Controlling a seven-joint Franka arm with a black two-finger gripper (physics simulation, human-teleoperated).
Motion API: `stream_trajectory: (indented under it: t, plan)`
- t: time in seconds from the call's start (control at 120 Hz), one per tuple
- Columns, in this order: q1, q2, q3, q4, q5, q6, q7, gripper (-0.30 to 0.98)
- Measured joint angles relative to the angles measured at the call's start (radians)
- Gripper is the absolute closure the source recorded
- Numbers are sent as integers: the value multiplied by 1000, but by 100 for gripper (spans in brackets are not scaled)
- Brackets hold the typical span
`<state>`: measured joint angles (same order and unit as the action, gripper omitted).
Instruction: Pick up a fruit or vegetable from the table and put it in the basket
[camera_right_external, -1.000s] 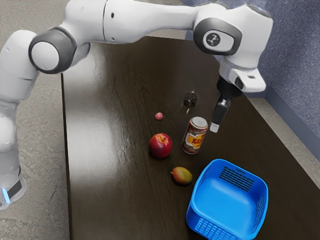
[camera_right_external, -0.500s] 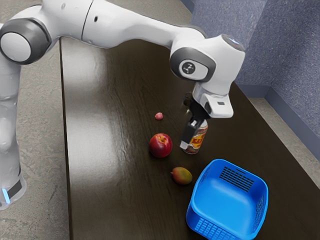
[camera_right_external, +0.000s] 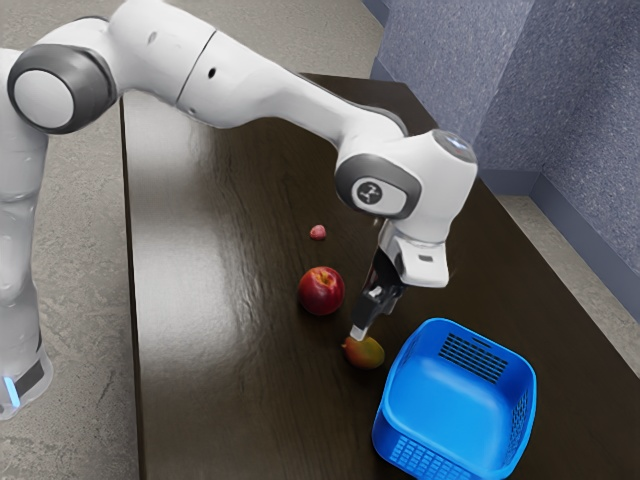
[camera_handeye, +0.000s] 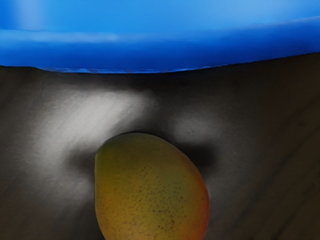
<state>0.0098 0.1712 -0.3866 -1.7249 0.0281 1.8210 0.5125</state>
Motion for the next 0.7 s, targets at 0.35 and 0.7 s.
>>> stream_trajectory:
  t: [0.35,0.7]
  plan:
    - [0,9,6,-76,-3,84,53,0]
    - [0,38,6,-104,-17,151,83,0]
